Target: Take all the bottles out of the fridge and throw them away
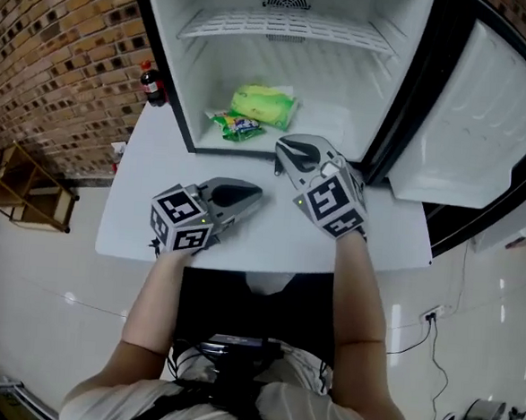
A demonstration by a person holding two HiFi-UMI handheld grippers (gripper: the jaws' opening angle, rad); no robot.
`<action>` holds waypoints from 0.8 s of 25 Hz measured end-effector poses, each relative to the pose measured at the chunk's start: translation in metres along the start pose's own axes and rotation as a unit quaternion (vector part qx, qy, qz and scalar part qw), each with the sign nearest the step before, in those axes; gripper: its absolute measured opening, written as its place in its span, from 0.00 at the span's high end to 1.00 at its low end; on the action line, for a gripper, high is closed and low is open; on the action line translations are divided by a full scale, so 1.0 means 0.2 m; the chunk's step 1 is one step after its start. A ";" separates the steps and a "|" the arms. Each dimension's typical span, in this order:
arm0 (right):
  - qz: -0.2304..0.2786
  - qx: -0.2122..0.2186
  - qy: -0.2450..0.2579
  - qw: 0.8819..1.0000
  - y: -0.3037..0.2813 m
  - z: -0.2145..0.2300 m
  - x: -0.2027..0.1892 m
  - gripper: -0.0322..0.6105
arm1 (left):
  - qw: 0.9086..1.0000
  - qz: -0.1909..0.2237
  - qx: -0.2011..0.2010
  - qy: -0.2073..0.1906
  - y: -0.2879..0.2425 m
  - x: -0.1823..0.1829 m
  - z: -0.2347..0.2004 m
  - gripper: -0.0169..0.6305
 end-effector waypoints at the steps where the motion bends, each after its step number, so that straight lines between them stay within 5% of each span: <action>1: -0.012 0.011 0.023 1.000 -0.02 0.02 0.01 0.90 | 1.000 0.005 0.001 0.002 -0.02 0.00 0.01 0.96; 3: -0.034 0.033 0.069 0.996 -0.08 0.04 0.05 0.75 | 1.000 0.013 0.004 0.005 -0.04 0.01 0.02 0.96; 9: -0.092 0.049 0.164 0.981 -0.28 0.01 0.11 0.74 | 1.000 0.010 -0.003 0.000 -0.01 0.00 0.02 0.96; 15: -0.138 0.090 0.196 0.967 -0.46 0.00 0.08 0.74 | 1.000 0.011 -0.001 0.002 0.00 -0.01 0.02 0.96; 18: -0.152 0.081 0.206 0.963 -0.48 -0.01 0.06 0.76 | 1.000 0.011 -0.001 0.002 0.00 -0.01 0.02 0.96; 20: -0.146 0.058 0.202 0.967 -0.46 0.01 0.08 0.91 | 1.000 0.011 -0.002 0.002 0.00 -0.01 0.02 0.96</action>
Point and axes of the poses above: the fingertips, and each gripper's own axes: y backward along the fingers, z to its right, x out of its top, the point moved 8 cm from there along y, backward along the fingers, and after that the axes turned 7 degrees about x, right-handed, at the moved point
